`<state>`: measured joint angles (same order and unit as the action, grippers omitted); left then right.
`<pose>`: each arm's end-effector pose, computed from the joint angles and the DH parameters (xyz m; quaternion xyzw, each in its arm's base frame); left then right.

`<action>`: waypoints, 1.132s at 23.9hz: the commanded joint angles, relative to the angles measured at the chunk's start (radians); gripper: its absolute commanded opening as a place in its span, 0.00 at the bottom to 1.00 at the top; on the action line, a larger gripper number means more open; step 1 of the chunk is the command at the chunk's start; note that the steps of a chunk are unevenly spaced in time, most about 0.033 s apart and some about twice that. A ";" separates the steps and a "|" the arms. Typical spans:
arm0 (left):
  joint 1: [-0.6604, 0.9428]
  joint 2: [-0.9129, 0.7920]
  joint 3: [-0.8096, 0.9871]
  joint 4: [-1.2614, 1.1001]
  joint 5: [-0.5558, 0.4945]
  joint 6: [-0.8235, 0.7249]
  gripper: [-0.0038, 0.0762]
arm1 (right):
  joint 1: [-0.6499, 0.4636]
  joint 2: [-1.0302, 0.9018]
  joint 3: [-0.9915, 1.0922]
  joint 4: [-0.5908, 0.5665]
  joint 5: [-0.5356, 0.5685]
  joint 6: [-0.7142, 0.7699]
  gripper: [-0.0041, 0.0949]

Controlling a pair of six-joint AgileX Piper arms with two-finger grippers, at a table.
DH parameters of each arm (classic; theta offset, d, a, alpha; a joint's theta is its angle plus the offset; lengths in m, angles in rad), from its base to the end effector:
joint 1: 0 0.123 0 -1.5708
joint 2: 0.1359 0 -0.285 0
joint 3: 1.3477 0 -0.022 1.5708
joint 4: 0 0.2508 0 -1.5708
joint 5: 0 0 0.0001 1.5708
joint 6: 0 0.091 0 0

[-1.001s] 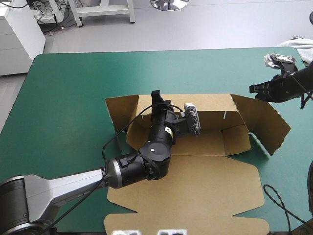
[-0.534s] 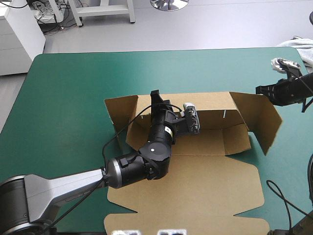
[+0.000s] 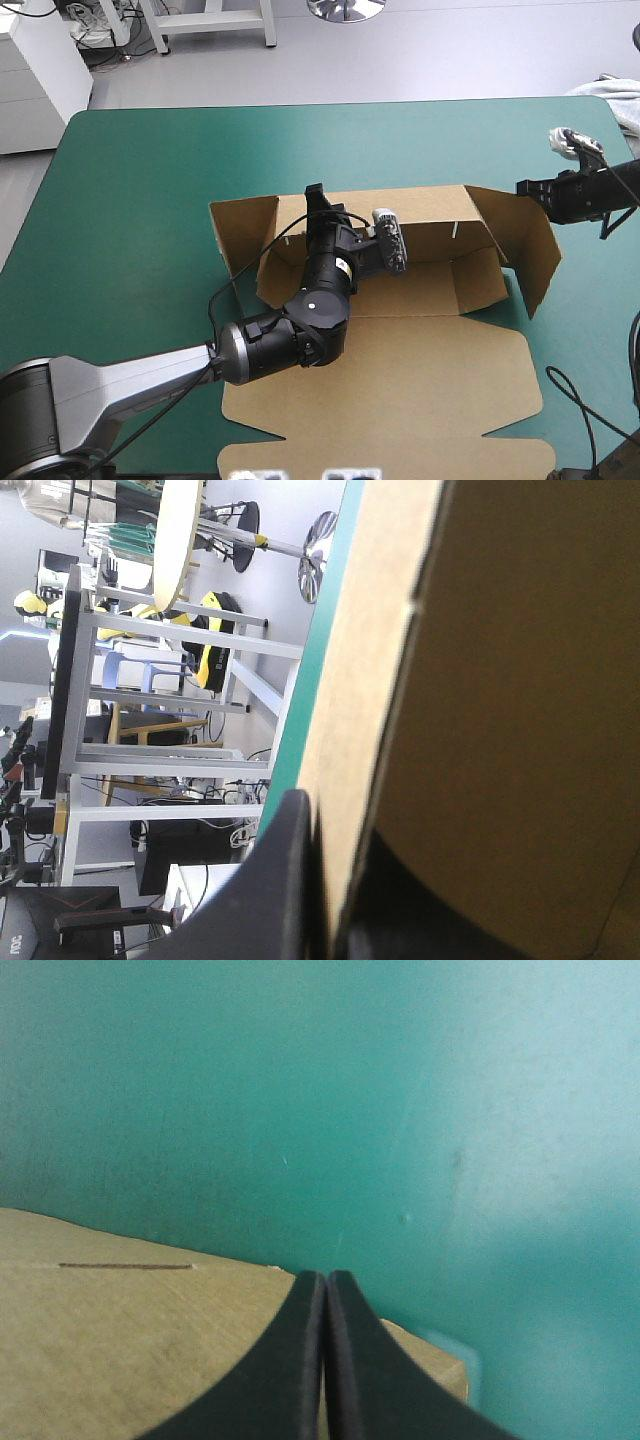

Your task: Fold the box

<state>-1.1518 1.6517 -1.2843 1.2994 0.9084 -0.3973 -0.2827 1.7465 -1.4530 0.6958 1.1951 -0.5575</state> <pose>0.2084 -0.2978 0.3192 0.5433 0.6256 0.2795 0.4851 0.3576 -0.0474 0.2940 -0.0314 0.9413 0.2658 0.2058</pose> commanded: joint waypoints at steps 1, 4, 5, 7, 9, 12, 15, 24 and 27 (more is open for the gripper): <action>-0.005 -0.043 -0.023 0.010 -0.023 -0.039 0.04 | 0.001 -0.101 0.093 0.070 0.060 -0.070 0.02; -0.005 -0.043 -0.023 0.008 -0.023 -0.039 0.04 | 0.001 -0.141 0.188 0.121 0.060 -0.137 0.02; -0.005 -0.043 -0.023 0.006 -0.023 -0.039 0.04 | 0.001 -0.156 0.216 0.148 0.060 -0.155 0.02; -0.005 -0.043 -0.023 0.006 -0.023 -0.039 0.04 | 0.001 -0.176 0.242 0.180 0.062 -0.172 0.02; -0.005 -0.043 -0.023 -0.006 -0.024 -0.037 0.04 | 0.001 -0.210 0.271 0.197 0.062 -0.207 0.02; -0.005 -0.034 -0.023 -0.049 -0.030 0.016 0.04 | 0.001 -0.271 0.317 0.202 0.045 -0.265 0.02; -0.005 -0.002 -0.023 -0.051 -0.030 0.024 0.04 | 0.000 -0.372 0.409 0.240 -0.044 -0.345 0.02; -0.005 0.042 -0.023 -0.054 -0.044 0.023 0.04 | 0.000 -0.522 0.607 0.356 -0.259 -0.572 0.02; -0.005 0.049 -0.023 -0.054 -0.061 0.023 0.04 | 0.006 -0.524 0.623 0.365 -0.250 -0.669 0.03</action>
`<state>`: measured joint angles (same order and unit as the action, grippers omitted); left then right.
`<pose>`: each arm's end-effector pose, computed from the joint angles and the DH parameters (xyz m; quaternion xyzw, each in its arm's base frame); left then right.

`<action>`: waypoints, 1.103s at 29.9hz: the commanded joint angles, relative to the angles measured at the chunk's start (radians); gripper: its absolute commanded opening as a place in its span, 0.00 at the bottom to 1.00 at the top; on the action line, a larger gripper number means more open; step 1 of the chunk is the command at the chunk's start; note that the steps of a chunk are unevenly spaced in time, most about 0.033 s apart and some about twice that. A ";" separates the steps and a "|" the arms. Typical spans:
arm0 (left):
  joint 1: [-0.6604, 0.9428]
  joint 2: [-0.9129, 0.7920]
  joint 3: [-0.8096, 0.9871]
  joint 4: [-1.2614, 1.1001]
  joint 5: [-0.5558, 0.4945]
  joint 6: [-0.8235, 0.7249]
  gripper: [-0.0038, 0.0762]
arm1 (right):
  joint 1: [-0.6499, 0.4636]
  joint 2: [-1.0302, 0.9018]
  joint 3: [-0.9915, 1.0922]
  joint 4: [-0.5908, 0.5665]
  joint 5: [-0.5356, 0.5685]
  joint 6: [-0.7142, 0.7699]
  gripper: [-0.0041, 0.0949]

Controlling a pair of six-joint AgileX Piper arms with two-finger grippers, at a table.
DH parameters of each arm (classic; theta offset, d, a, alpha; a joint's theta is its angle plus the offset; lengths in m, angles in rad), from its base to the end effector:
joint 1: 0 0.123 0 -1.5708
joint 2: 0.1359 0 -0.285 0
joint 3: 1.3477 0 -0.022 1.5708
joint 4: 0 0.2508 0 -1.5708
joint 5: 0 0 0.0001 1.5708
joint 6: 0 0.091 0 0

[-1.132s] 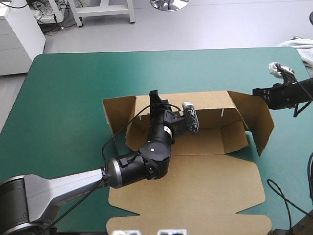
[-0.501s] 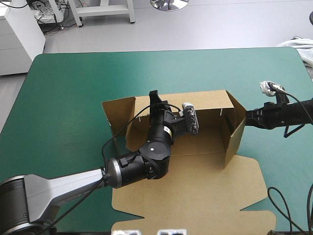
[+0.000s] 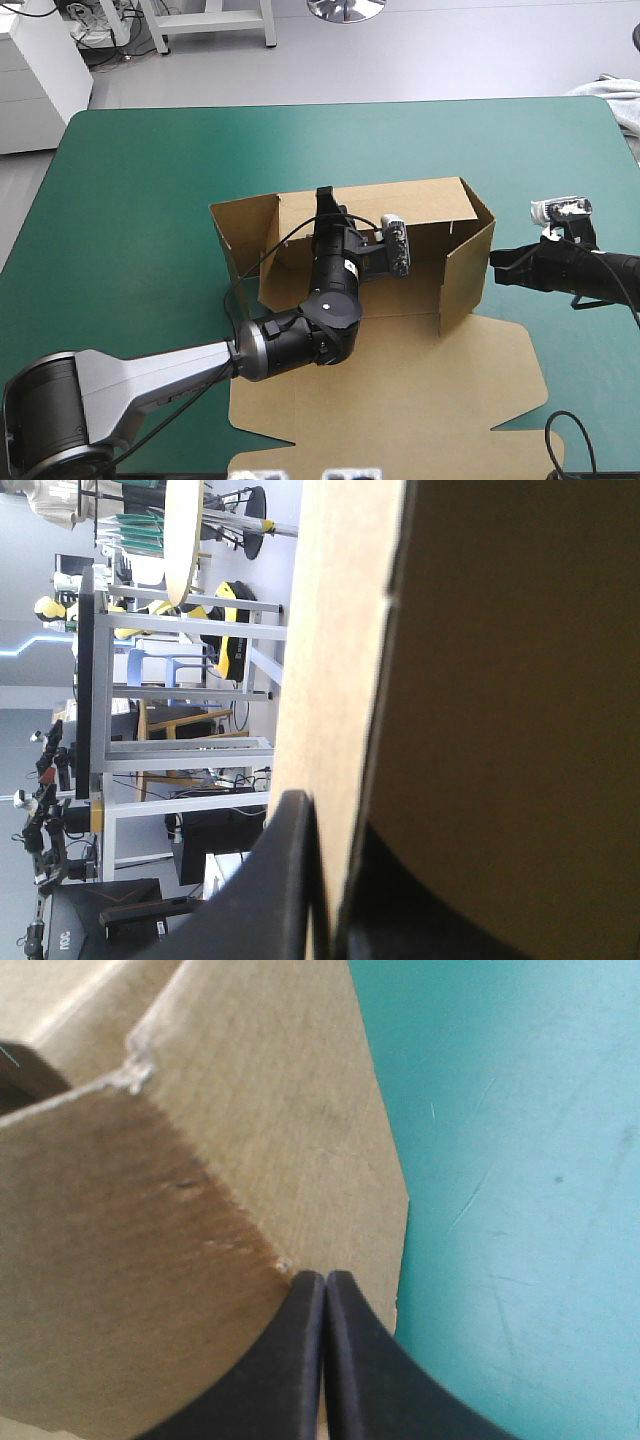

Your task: Fold the box

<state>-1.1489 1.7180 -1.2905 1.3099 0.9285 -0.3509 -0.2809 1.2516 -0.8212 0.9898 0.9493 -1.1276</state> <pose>0.2151 -0.3072 0.2978 0.5694 0.6108 0.3117 0.4533 0.2360 -0.0037 0.2835 -0.1572 0.8851 0.2416 0.3654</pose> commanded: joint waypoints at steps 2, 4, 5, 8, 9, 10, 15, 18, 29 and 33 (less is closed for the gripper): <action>-0.007 -0.016 -0.017 -0.064 -0.080 -0.033 0.04 | 0.024 -0.029 -0.009 0.071 -0.011 -0.133 0.03; -0.007 -0.016 -0.017 -0.064 -0.079 -0.033 0.04 | 0.049 -0.029 -0.009 0.068 -0.024 -0.154 0.04; -0.007 -0.016 -0.017 -0.059 -0.077 -0.033 0.04 | 0.064 -0.029 -0.009 0.059 -0.038 -0.157 0.07; -0.007 -0.018 -0.017 -0.038 -0.063 -0.033 0.04 | 0.113 -0.029 -0.009 0.015 -0.105 -0.161 0.26; -0.007 -0.018 -0.017 -0.033 -0.058 -0.033 0.04 | 0.126 -0.029 -0.009 0.003 -0.123 -0.161 0.32; -0.007 -0.020 -0.017 -0.028 -0.052 -0.033 0.04 | 0.140 -0.029 -0.009 -0.006 -0.138 -0.167 0.39; -0.007 -0.020 -0.019 -0.027 -0.039 -0.033 0.04 | 0.170 -0.029 -0.009 0.003 -0.150 -0.257 0.51; -0.007 -0.020 -0.019 -0.003 -0.035 -0.041 0.04 | 0.170 -0.029 -0.009 0.003 -0.147 -0.253 0.51; -0.007 -0.020 -0.019 0.080 0.009 -0.091 0.04 | 0.170 -0.052 -0.011 0.003 -0.107 -0.234 0.50; -0.007 -0.020 -0.019 0.080 0.009 -0.108 0.04 | 0.170 -0.094 -0.011 0.003 -0.111 -0.234 0.50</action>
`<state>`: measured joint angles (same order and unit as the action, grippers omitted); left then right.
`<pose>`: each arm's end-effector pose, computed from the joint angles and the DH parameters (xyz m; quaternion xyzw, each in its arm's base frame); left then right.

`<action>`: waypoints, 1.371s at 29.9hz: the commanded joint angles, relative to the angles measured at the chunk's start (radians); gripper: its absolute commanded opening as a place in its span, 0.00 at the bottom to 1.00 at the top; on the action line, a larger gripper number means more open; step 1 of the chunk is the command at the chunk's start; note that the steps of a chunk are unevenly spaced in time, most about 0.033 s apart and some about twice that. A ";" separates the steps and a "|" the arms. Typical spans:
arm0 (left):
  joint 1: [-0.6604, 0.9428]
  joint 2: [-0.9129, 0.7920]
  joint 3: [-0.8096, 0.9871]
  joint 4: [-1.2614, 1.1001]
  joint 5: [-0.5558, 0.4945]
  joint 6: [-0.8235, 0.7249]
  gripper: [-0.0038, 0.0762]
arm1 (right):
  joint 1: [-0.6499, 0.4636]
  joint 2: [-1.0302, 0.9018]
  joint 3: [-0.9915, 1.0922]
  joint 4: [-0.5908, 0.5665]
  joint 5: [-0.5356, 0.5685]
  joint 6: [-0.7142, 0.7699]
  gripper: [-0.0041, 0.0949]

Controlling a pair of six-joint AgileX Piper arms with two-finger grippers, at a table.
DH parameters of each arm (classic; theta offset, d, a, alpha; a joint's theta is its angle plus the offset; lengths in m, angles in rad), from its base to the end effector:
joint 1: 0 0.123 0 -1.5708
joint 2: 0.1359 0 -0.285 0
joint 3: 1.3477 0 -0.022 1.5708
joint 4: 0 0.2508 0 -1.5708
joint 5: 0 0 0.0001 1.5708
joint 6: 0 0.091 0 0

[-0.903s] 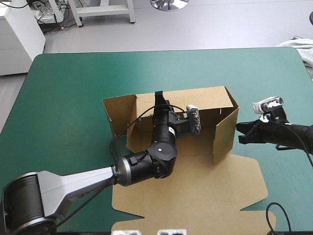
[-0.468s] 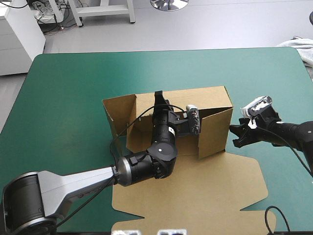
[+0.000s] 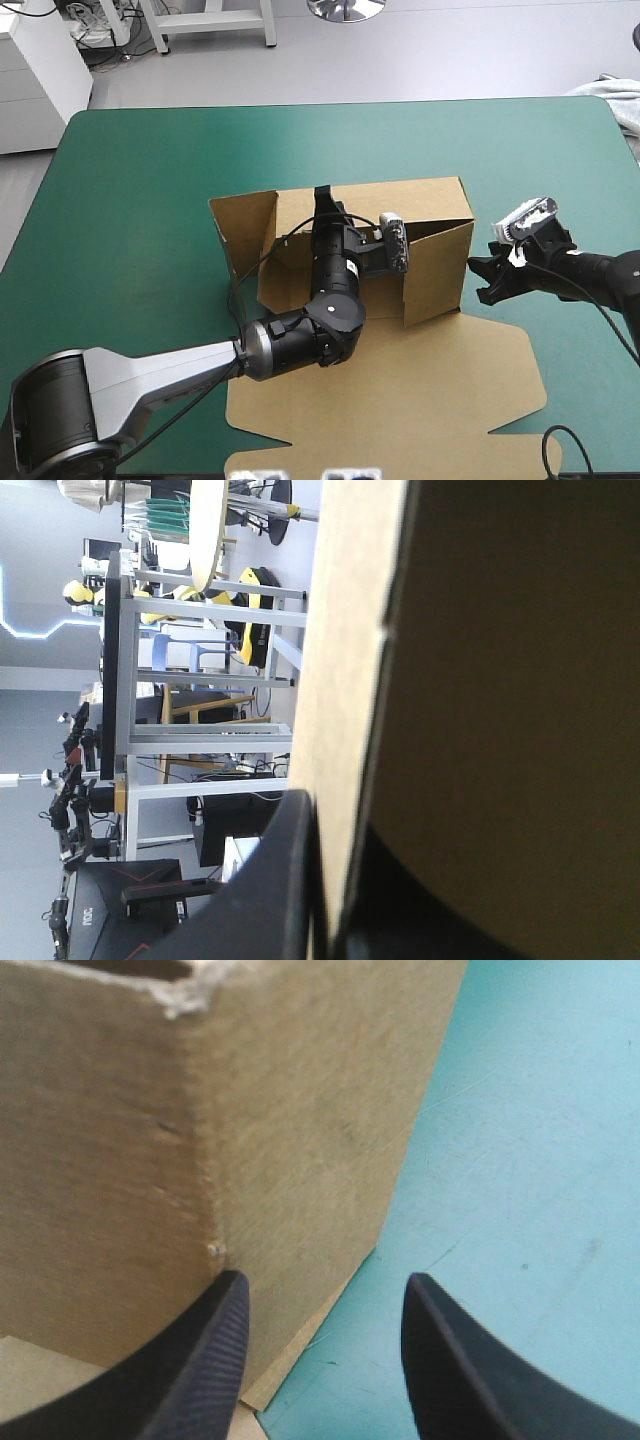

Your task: Fold the box

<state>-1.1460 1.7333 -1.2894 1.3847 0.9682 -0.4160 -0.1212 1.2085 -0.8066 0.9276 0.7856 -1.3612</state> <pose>0.2196 -0.3066 0.2975 0.5479 0.6085 0.3357 0.4657 0.2350 0.0233 0.2874 -0.3151 0.8437 0.1406 0.4113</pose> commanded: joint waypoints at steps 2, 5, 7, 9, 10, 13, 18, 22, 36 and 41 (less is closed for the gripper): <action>-0.010 -0.035 -0.020 0.005 -0.031 -0.051 0.04 | 0.011 -0.064 -0.026 0.065 0.053 0.000 0.50; -0.010 -0.035 -0.020 0.005 -0.031 -0.056 0.04 | 0.011 -0.067 -0.026 0.065 0.073 0.030 0.50; -0.010 -0.035 -0.020 0.005 -0.033 -0.058 0.04 | 0.011 -0.065 -0.026 0.059 0.086 0.043 0.50; -0.010 -0.035 -0.020 0.005 -0.033 -0.058 0.04 | 0.011 -0.065 -0.026 0.053 0.071 0.028 0.50; -0.010 -0.035 -0.020 0.005 -0.036 -0.058 0.04 | 0.011 -0.065 -0.026 0.048 0.051 0.025 0.50; -0.010 -0.035 -0.020 0.005 -0.044 -0.075 0.04 | 0.011 -0.060 -0.026 0.042 -0.016 0.022 0.50; -0.010 -0.035 -0.020 0.031 -0.049 -0.102 0.04 | 0.011 -0.004 -0.026 0.085 -0.014 0.022 0.50; -0.010 -0.035 -0.020 0.033 -0.049 -0.102 0.04 | 0.013 0.063 -0.026 0.142 -0.011 0.006 0.49; -0.010 -0.035 -0.020 0.049 -0.088 -0.102 0.04 | 0.103 0.155 -0.026 0.272 -0.151 -0.114 0.13; -0.010 -0.035 -0.020 0.064 -0.082 -0.102 0.04 | 0.116 0.155 -0.026 0.270 -0.142 -0.110 0.04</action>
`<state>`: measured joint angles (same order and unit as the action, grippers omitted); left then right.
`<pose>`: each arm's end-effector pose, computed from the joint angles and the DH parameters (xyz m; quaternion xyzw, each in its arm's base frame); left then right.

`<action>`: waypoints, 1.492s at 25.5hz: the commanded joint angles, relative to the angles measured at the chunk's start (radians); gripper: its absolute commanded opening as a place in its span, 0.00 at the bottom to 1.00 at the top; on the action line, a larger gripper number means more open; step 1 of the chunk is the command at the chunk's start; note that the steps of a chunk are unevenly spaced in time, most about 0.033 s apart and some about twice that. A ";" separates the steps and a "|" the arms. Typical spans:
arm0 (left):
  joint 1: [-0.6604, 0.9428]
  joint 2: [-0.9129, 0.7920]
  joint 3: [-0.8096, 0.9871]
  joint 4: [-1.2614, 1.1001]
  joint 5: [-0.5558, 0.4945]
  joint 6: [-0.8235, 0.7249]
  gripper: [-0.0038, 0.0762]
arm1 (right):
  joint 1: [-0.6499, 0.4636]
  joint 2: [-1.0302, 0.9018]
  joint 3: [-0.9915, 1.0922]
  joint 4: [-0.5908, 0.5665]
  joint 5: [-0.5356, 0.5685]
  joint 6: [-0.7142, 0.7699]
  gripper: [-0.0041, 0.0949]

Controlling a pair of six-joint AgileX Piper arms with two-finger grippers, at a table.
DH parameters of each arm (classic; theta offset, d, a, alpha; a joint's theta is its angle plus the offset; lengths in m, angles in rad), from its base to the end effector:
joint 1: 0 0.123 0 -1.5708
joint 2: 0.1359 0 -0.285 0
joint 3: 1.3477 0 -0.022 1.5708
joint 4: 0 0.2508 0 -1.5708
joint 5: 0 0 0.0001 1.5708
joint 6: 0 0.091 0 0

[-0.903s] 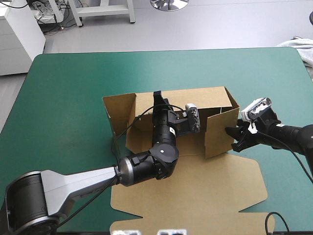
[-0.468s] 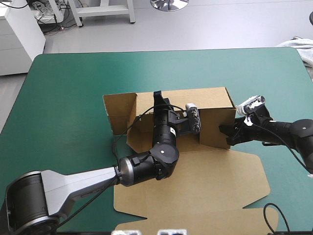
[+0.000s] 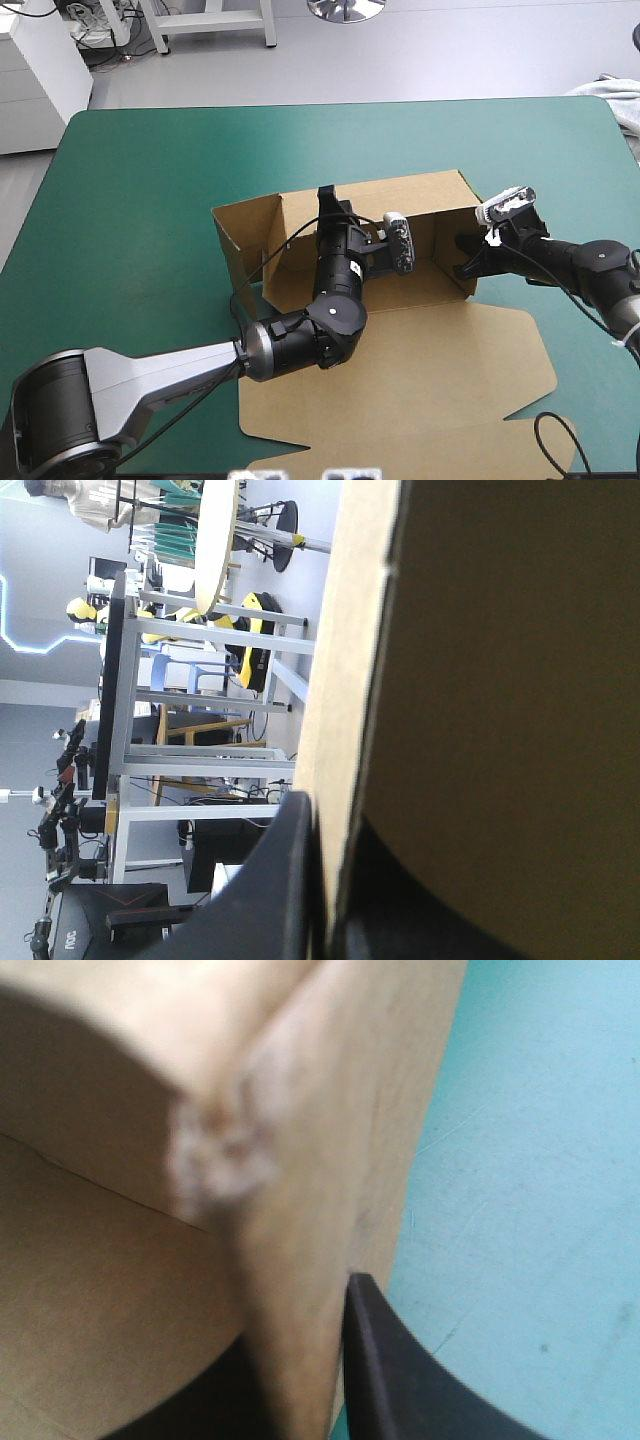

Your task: Fold the box

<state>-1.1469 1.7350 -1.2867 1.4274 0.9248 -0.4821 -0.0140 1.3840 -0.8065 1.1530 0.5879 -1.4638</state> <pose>0.2195 -0.3114 0.2982 0.5428 0.6043 0.3154 0.4907 0.2748 0.0424 0.2552 -0.2650 0.8514 0.1608 0.4230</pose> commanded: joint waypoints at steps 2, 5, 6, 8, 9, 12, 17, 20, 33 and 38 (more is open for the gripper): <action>-0.009 -0.037 -0.022 0.021 -0.035 -0.036 0.04 | 0.009 -0.021 -0.026 0.045 0.060 -0.007 0.04; -0.009 -0.037 -0.022 0.021 -0.028 -0.036 0.04 | 0.009 -0.021 -0.026 0.045 0.075 -0.007 0.04; -0.009 -0.037 -0.022 0.021 -0.025 -0.036 0.04 | 0.009 -0.021 -0.026 0.045 0.078 -0.003 0.04; -0.009 -0.037 -0.022 0.030 -0.017 -0.038 0.04 | 0.009 -0.021 -0.026 0.039 0.089 0.018 0.04; -0.009 -0.037 -0.022 0.037 -0.007 -0.038 0.04 | 0.009 -0.021 -0.026 0.033 0.094 0.040 0.04; -0.009 -0.037 -0.022 0.067 0.009 -0.038 0.04 | 0.009 -0.021 -0.026 -0.020 0.101 0.097 0.04; -0.009 -0.037 -0.022 0.097 0.039 -0.038 0.04 | 0.009 -0.021 -0.026 -0.093 0.111 0.124 0.04; -0.009 -0.037 -0.022 0.118 0.037 -0.041 0.06 | 0.009 -0.021 -0.026 -0.109 0.111 0.136 0.04; -0.023 -0.037 -0.022 0.223 0.016 -0.036 0.59 | 0.009 -0.021 -0.026 -0.113 0.116 0.143 0.04; -0.093 -0.037 -0.022 0.327 0.024 -0.044 0.57 | 0.009 -0.021 -0.026 -0.113 0.106 0.176 0.04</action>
<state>-1.2098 1.7429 -1.2849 1.6696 0.9140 -0.5116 -0.0100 1.3840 -0.8206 1.0573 0.6141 -1.2924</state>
